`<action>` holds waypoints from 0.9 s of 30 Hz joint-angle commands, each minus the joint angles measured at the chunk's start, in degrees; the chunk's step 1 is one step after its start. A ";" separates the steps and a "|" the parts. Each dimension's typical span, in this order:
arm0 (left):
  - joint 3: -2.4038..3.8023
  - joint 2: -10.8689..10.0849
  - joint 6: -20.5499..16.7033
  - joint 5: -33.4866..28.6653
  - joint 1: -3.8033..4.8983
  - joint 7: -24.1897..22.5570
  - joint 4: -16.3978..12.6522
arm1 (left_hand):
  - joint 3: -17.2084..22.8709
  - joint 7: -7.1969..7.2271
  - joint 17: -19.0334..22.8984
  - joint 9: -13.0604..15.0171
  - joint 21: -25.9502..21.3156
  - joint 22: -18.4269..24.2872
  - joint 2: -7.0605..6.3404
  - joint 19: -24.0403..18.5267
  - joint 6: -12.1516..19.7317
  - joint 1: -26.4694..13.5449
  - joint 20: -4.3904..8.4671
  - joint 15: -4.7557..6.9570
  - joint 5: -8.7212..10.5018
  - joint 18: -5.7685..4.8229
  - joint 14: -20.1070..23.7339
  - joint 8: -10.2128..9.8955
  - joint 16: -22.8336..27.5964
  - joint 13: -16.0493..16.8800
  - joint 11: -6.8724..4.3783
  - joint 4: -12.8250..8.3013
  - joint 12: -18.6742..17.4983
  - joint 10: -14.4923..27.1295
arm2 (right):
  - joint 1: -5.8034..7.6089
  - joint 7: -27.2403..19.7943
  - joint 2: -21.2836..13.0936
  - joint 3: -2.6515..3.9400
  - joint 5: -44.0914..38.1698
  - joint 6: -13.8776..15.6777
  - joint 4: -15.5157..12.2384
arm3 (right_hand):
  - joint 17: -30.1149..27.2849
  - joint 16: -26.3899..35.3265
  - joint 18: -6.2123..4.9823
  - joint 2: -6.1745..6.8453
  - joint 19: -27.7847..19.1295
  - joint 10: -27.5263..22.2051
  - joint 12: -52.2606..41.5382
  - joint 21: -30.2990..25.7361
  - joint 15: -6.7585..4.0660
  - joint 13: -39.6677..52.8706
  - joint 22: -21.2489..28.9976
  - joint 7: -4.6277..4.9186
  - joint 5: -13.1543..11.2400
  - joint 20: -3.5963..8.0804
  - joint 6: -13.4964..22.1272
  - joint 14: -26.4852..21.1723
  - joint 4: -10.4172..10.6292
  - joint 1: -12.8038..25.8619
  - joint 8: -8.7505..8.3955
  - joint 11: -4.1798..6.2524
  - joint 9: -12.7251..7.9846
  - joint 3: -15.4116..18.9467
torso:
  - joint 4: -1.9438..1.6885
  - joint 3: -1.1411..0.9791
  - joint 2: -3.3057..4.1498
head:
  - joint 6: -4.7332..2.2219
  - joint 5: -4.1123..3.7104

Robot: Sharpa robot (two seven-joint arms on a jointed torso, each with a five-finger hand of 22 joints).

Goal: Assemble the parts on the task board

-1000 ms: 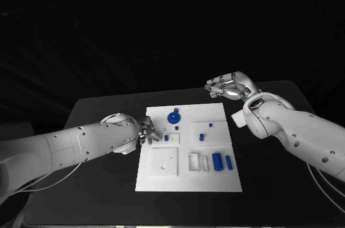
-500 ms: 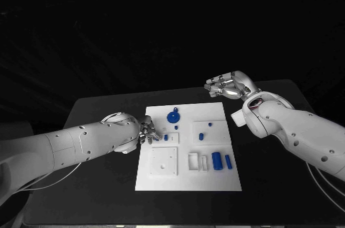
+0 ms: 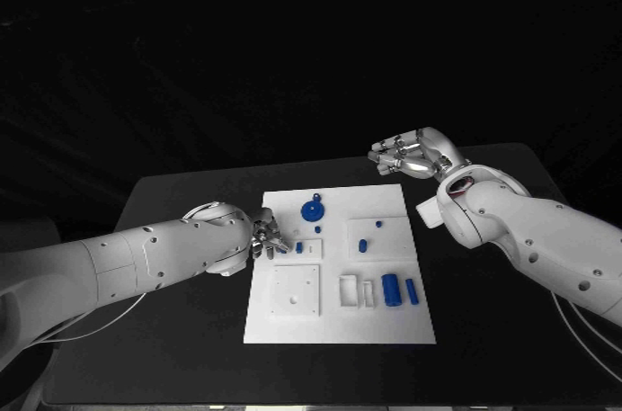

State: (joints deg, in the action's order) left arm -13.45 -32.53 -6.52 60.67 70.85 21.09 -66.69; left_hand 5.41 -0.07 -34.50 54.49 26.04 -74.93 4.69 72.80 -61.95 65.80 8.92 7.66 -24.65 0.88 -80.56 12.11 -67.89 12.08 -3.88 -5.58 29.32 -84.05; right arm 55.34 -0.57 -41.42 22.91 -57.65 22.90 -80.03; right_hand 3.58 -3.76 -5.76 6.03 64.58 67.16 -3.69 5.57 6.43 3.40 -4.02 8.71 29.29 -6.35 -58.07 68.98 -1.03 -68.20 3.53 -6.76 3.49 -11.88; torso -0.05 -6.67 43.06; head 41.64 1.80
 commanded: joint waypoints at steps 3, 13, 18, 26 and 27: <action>-0.31 0.41 0.70 -0.45 -0.55 0.35 -0.01 | -3.05 0.45 0.58 -7.76 -0.54 -0.91 -1.43 0.40 -1.41 0.50 -0.04 0.18 0.95 -0.50 0.10 -1.35 0.51 -0.15 0.06 2.15 -0.47 -2.54 | -0.05 -0.46 0.04 0.02 -0.06 -0.72 -0.02 | -0.09 0.23 -0.75 -0.09 -0.44 -0.25 0.37 -0.39 -0.01 -0.08 0.08 -0.15 0.23 0.12 0.20 -0.58 0.11 -0.39 -0.01 0.06 0.04 0.33 | 0.01 0.01 0.01 | 0.11 -0.04; -0.31 0.43 0.38 -0.62 -0.55 0.38 0.22 | -6.72 0.32 1.03 -12.24 -1.21 -0.95 -2.59 0.59 -0.69 2.25 -0.09 0.14 1.36 -0.53 0.17 1.59 0.85 -0.12 0.08 5.77 -0.84 -2.53 | -0.05 -0.44 0.03 0.02 -0.06 -0.66 -0.02 | -0.09 0.23 -0.75 -0.06 -0.46 -0.28 0.36 -0.40 0.00 -0.08 0.08 -0.14 0.26 0.11 0.34 -0.62 0.11 -0.39 -0.02 0.04 0.03 0.41 | 0.02 0.00 0.00 | 0.10 -0.01; -0.31 0.41 0.31 -0.62 -0.55 0.58 0.37 | -7.33 0.27 1.15 -12.61 -1.26 -0.99 -3.13 0.65 -0.57 2.08 -0.10 0.12 1.61 -0.55 0.19 2.05 0.92 -0.12 0.11 6.34 -0.91 -2.52 | -0.05 -0.44 0.04 0.02 -0.06 -0.64 -0.02 | -0.09 0.23 -0.75 -0.06 -0.46 -0.28 0.36 -0.40 0.00 -0.08 0.08 -0.14 0.26 0.11 0.34 -0.62 0.11 -0.39 -0.02 0.04 0.03 0.41 | 0.07 0.00 0.00 | 0.09 -0.03; -0.31 0.23 -0.28 -0.30 -0.54 1.70 0.62 | -8.63 0.03 1.31 -12.73 -1.40 -0.97 -4.77 0.69 -0.37 0.94 -0.18 0.01 5.52 -0.51 0.24 2.69 1.06 -0.07 0.21 7.84 -1.03 -2.49 | -0.05 -0.42 0.01 0.02 -0.06 -0.62 -0.02 | -0.09 0.24 -0.76 -0.07 -0.52 -0.34 0.37 -0.42 0.02 -0.08 0.09 -0.11 0.32 0.09 0.43 -0.68 0.02 -0.52 -0.02 0.01 0.03 0.55 | 0.04 0.01 0.02 | 0.09 -0.10; -0.31 0.19 -0.36 -0.25 -0.54 1.89 0.63 | -8.59 0.00 1.32 -12.75 -1.44 -0.97 -5.09 0.70 -0.24 0.89 -0.21 -0.02 5.51 -0.48 0.25 2.80 1.09 -0.06 0.19 8.11 -1.09 -2.47 | -0.05 -0.41 0.01 0.02 -0.06 -0.62 -0.02 | -0.09 0.24 -0.76 -0.07 -0.52 -0.34 0.37 -0.42 0.02 -0.08 0.09 -0.11 0.32 0.09 0.43 -0.68 0.02 -0.52 -0.02 0.01 0.03 0.55 | 0.04 0.01 0.02 | 0.09 -0.10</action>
State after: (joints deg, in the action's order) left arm -13.57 -32.42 -7.00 60.55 70.69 21.79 -66.03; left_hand -3.16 -0.12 -33.27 47.38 24.93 -74.92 -0.02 73.01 -62.64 66.64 8.71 7.66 -19.28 0.88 -80.56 14.65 -66.99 11.98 -3.88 2.08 28.60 -84.04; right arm 55.32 -0.57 -41.43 22.91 -57.64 22.90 -79.99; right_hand 3.58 -3.76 -5.76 6.03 64.38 67.16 -3.69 5.23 6.37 3.40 -4.02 8.71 29.29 -6.15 -58.07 68.63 -1.03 -68.20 3.53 -6.75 3.49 -11.56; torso 0.00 -6.66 43.06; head 41.74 1.74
